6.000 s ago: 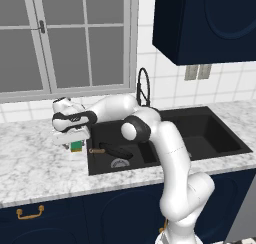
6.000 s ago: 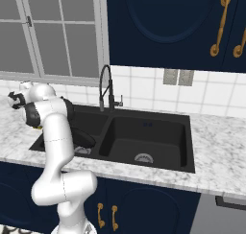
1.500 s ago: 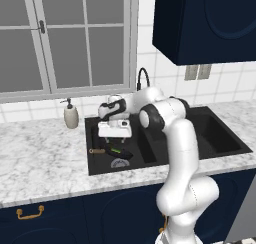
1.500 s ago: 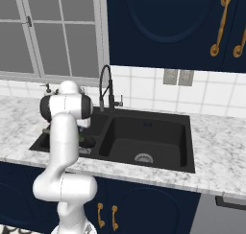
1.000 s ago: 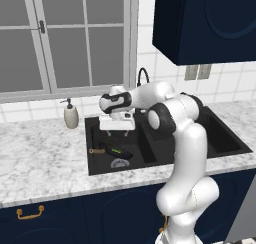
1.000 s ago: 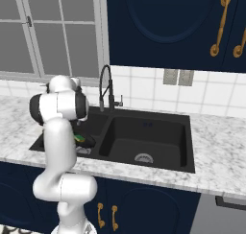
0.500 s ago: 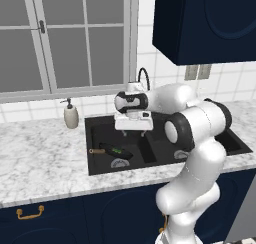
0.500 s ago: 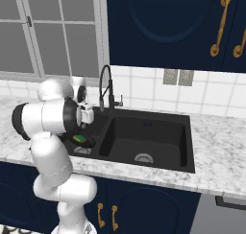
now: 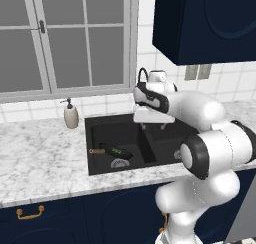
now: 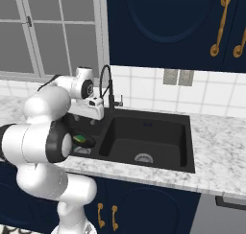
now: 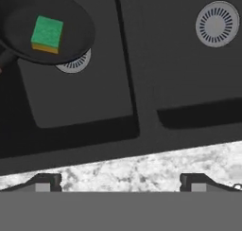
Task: Pick the pan and sponge and place them into the sink. Then turn on the water.
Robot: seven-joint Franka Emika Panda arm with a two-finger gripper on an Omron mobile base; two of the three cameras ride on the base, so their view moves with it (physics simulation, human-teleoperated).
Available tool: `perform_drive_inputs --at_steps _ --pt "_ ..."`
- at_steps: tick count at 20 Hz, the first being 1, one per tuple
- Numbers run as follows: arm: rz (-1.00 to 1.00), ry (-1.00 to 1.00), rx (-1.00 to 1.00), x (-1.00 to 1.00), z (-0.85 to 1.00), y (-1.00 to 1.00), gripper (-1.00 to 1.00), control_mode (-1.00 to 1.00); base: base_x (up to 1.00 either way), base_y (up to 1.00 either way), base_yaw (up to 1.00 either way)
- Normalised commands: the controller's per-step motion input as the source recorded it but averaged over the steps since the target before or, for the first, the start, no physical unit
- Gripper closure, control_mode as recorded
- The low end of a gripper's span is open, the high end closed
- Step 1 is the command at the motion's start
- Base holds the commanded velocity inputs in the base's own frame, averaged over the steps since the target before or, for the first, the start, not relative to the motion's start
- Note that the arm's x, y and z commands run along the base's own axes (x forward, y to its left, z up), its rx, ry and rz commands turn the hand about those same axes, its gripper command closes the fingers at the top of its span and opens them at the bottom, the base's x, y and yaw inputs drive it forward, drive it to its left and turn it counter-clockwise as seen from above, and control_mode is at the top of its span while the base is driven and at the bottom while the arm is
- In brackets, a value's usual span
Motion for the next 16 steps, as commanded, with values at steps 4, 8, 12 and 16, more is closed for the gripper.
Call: perform_drive_inputs --at_steps 4,8,12,16 --pt "0.09 -0.18 0.04 -0.18 0.44 -0.83 -1.00 -1.00 0.00 0.00 0.00" --pt "0.05 -0.27 0.10 0.00 0.23 -0.73 -1.00 -1.00 0.00 0.00 0.00" --pt "0.06 -0.36 0.12 0.05 0.13 -0.50 -1.00 -1.00 0.00 0.00 0.00" --pt "0.08 -0.46 0.12 0.08 0.03 -0.39 -1.00 -1.00 0.00 0.00 0.00"
